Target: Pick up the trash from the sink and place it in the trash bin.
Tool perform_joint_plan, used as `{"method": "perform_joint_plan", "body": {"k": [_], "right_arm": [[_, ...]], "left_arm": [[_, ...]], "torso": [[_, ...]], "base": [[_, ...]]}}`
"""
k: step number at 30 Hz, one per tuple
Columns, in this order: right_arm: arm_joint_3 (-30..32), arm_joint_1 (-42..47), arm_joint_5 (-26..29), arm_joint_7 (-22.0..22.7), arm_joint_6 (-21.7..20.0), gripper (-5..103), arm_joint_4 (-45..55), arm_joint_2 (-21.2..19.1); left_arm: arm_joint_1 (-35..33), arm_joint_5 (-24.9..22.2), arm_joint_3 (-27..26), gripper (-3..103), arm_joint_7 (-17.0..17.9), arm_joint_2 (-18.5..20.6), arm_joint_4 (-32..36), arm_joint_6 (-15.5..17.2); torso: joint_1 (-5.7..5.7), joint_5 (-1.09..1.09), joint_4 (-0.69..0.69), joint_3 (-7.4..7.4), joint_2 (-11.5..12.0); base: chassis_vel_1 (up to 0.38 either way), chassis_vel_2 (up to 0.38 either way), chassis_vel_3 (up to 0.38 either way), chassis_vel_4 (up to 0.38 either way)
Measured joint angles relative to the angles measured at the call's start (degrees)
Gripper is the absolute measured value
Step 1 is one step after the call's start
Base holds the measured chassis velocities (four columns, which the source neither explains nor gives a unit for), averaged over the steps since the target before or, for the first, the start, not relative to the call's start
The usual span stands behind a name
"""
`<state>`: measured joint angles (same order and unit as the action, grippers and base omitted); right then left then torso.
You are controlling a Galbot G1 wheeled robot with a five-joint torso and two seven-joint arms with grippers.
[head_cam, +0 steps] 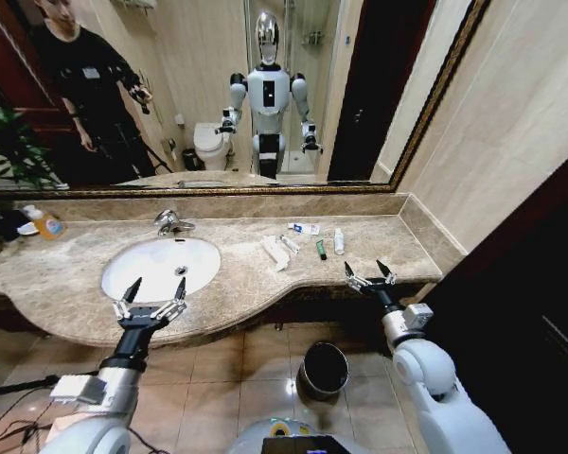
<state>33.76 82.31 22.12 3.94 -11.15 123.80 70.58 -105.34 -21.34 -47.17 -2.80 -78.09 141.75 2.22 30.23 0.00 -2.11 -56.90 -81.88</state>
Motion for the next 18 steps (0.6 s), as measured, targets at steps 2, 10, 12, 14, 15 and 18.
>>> {"method": "perform_joint_plan", "body": {"k": [2, 10, 12, 14, 15, 18], "right_arm": [[0.0, 0.0, 0.0, 0.0, 0.0, 100, 0.0, 0.0], [11.2, 9.6, -4.5, -7.5, 10.2, 100, -4.9, 7.3], [12.1, 10.4, -4.6, -8.3, 10.5, 100, -4.6, 8.4], [12.6, 10.7, -4.5, -8.9, 10.1, 100, -2.8, 9.1], [12.6, 10.7, -4.5, -8.9, 10.1, 100, -2.8, 9.1], [12.1, 11.3, -3.8, -9.2, 9.1, 100, 0.1, 9.1]], "left_arm": [[0.0, 0.0, 0.0, 100, 0.0, 0.0, 0.0, 0.0], [0.0, 0.0, 0.0, 100, 0.0, 0.0, 0.0, 0.0], [0.0, 0.0, 0.0, 100, 0.0, 0.0, 0.0, 0.0], [0.0, 0.0, 0.0, 100, 0.0, 0.0, 0.0, 0.0], [0.0, 0.0, 0.0, 100, 0.0, 0.0, 0.0, 0.0], [0.0, 0.0, 0.0, 100, 0.0, 0.0, 0.0, 0.0]], "torso": [[0.0, 0.0, 0.0, 0.0, 0.0], [0.0, 0.01, 0.04, 0.0, 0.0], [-0.01, 0.02, 0.11, 0.0, 0.0], [-0.02, 0.0, 0.01, 0.01, 0.0], [-0.02, 0.0, 0.01, 0.01, 0.0], [0.0, -0.01, -0.01, 0.0, 0.0]], "base": [[0.0, 0.0, 0.0, 0.0], [0.0, 0.0, 0.0, 0.0], [0.0, 0.0, 0.0, 0.0], [-0.017, -0.026, -0.015, -0.013], [0.0, 0.0, 0.0, 0.0], [0.0, 0.0, 0.0, 0.0]]}}
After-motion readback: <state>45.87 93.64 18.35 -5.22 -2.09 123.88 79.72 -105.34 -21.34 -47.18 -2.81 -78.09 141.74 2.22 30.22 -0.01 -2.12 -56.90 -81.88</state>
